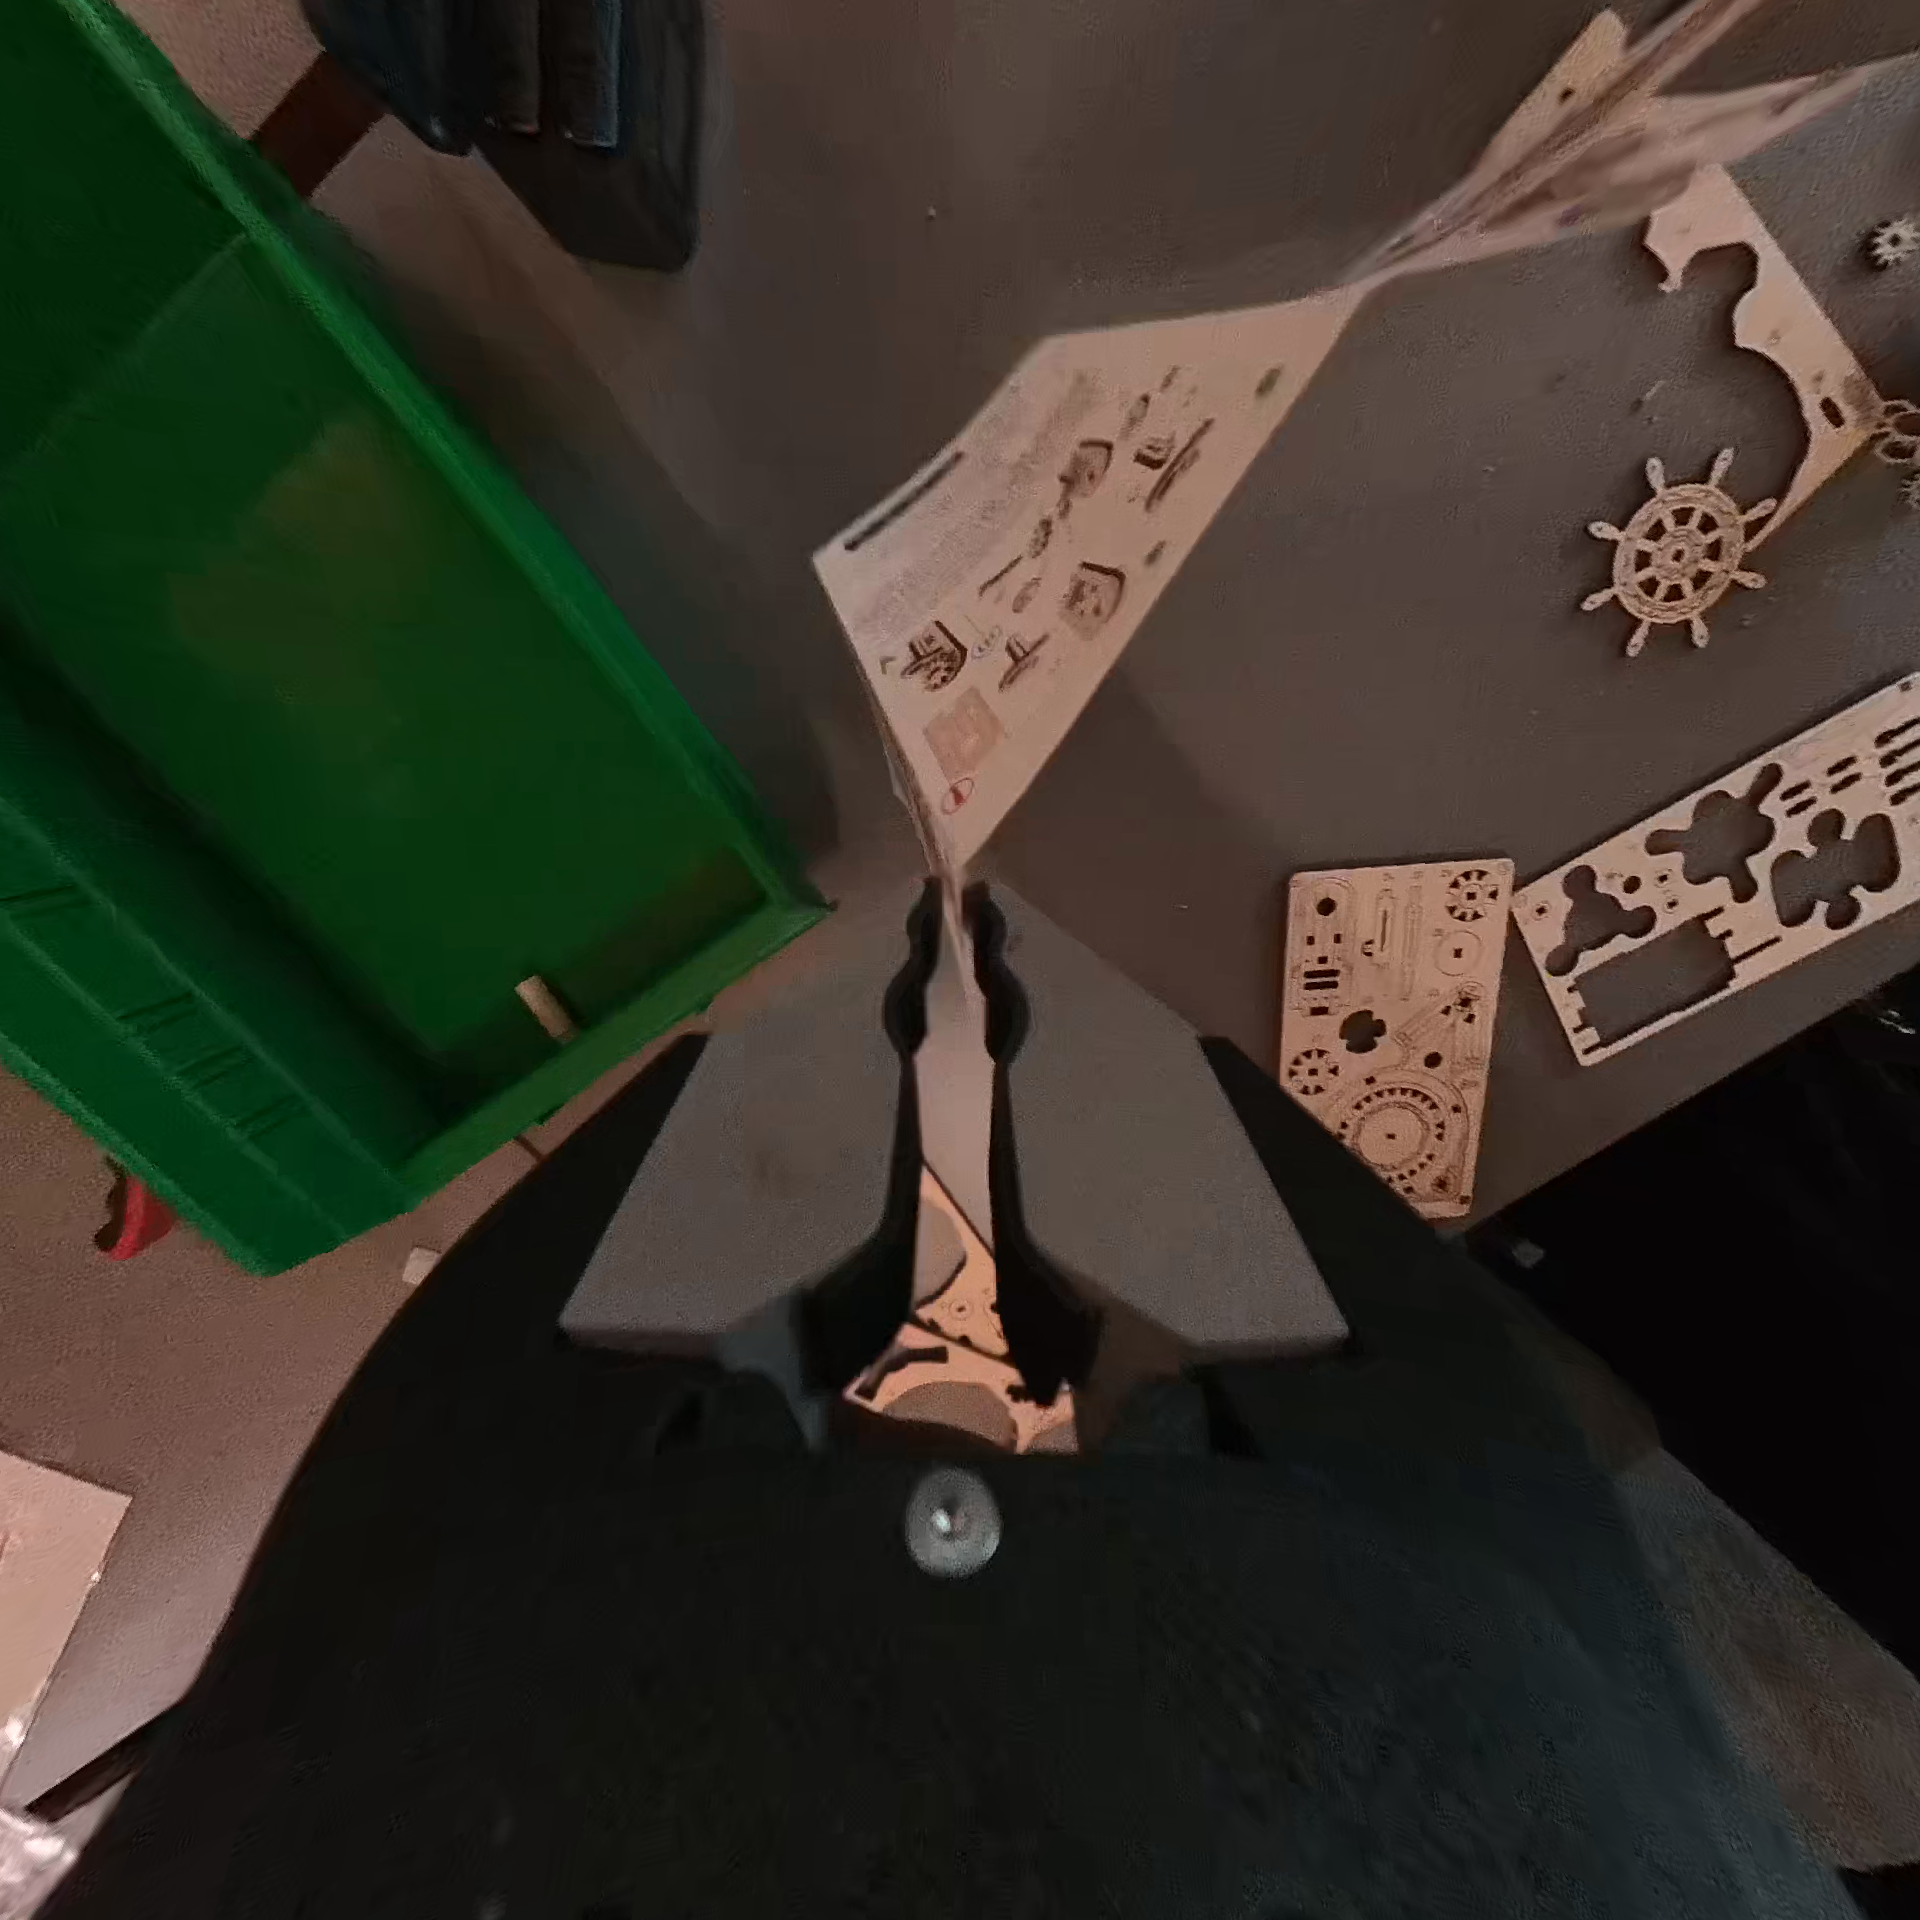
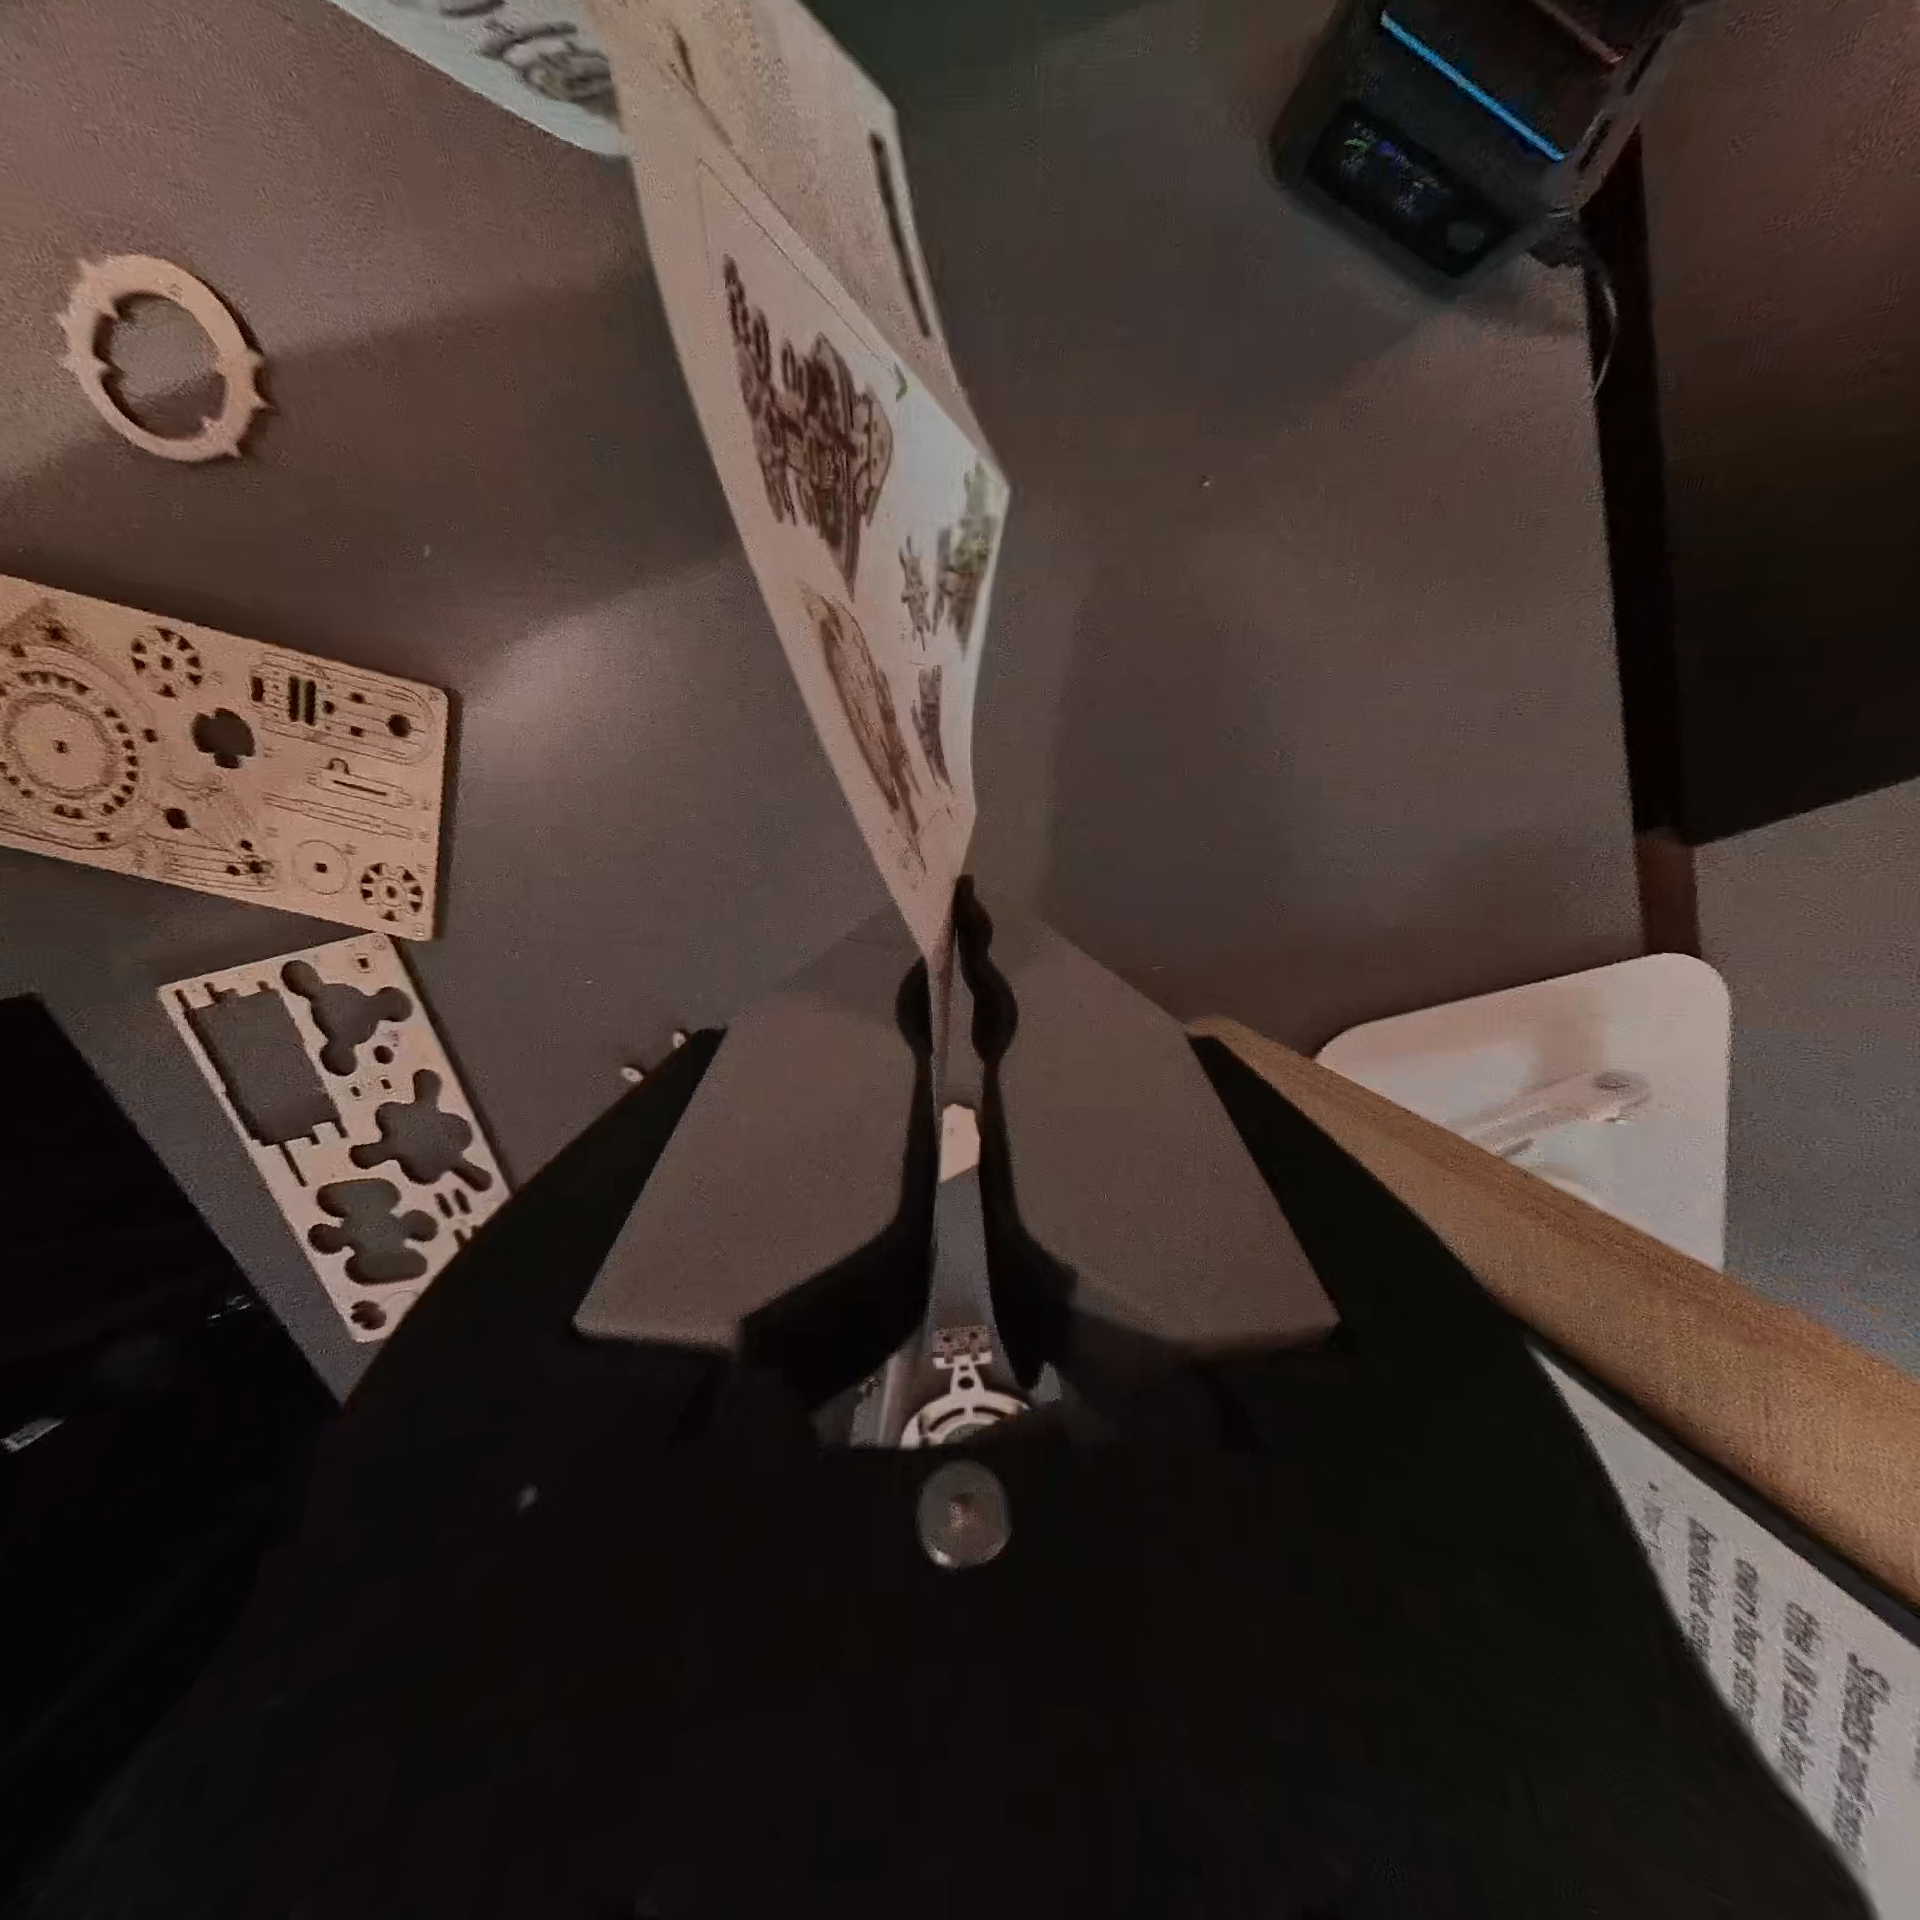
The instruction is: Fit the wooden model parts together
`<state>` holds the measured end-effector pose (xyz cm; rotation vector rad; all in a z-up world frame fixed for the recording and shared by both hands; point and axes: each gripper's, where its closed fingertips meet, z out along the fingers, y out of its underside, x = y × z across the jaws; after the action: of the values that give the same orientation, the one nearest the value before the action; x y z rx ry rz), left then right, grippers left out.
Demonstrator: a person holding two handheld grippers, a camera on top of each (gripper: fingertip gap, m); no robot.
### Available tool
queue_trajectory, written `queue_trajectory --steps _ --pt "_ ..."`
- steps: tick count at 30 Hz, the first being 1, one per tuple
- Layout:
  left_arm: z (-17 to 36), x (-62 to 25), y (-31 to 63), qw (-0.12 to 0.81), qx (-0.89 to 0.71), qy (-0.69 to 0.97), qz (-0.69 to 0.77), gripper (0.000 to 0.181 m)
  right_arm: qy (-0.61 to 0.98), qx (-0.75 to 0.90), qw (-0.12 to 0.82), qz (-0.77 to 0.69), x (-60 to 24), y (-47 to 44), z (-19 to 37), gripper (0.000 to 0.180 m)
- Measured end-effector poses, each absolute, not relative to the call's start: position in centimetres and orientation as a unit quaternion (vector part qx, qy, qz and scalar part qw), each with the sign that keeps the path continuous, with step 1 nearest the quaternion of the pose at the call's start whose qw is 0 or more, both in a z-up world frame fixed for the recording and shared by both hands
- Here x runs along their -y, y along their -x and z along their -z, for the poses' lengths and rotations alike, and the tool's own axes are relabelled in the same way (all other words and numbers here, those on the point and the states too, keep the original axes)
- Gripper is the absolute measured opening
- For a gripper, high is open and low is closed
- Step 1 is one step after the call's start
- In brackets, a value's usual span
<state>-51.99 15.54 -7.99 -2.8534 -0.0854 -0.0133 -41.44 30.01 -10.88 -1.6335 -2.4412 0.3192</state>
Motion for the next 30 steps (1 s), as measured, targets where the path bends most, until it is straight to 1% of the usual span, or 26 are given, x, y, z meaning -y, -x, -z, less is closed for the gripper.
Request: queue_trajectory --steps 3,5,6,8,12,13,14,16,20,22,24,26,28,30 --pt "8.2 -15.8 52.1 0.163 0.029 0.986 0.008 0.020 0.561 0.811 0.052 -0.155 -29.7 42.0 10.9 0.000" --pt "9.5 -15.6 52.2 0.156 0.023 0.987 0.000 0.042 0.562 0.808 0.049 -0.169 -29.9 42.3 11.1 0.000" --pt "10.3 -15.3 52.9 0.146 0.018 0.989 -0.026 0.038 0.563 0.809 0.049 -0.164 -30.2 42.3 11.5 0.000" --pt "11.5 -15.1 54.1 0.141 0.017 0.988 -0.056 0.000 0.568 0.808 0.051 -0.146 -31.0 42.4 12.2 0.000" --pt "12.7 -15.4 53.4 0.149 0.017 0.989 -0.017 0.000 0.568 0.814 0.080 -0.085 -32.6 42.8 13.3 0.001" --pt "13.0 -15.5 53.8 0.147 0.024 0.989 -0.022 0.000 0.565 0.817 0.090 -0.068 -32.9 42.9 13.5 0.003" --pt "13.4 -15.6 54.1 0.144 0.030 0.989 -0.026 0.005 0.562 0.819 0.099 -0.057 -33.2 43.0 13.6 0.003" --pt "13.8 -16.1 54.5 0.150 0.042 0.987 -0.029 0.003 0.564 0.816 0.120 -0.038 -34.0 43.4 13.7 0.010" --pt "13.9 -17.0 55.0 0.167 0.042 0.984 -0.045 0.000 0.563 0.814 0.134 -0.044 -34.4 43.4 13.4 0.007" --pt "13.6 -17.2 55.2 0.180 0.040 0.981 -0.057 0.000 0.560 0.814 0.147 -0.047 -34.7 43.2 12.9 0.000" --pt "13.5 -17.2 55.6 0.193 0.045 0.977 -0.078 0.000 0.558 0.813 0.155 -0.059 -34.7 42.8 12.8 0.000" --pt "13.7 -17.0 55.6 0.204 0.055 0.973 -0.092 0.016 0.559 0.807 0.176 -0.068 -34.8 42.5 12.9 0.000" --pt "14.3 -16.8 55.4 0.208 0.071 0.970 -0.098 0.034 0.558 0.802 0.200 -0.078 -34.9 42.2 13.0 0.008" --pt "14.8 -16.6 55.1 0.211 0.078 0.970 -0.093 0.041 0.560 0.795 0.214 -0.091 -35.0 42.1 13.0 0.011"
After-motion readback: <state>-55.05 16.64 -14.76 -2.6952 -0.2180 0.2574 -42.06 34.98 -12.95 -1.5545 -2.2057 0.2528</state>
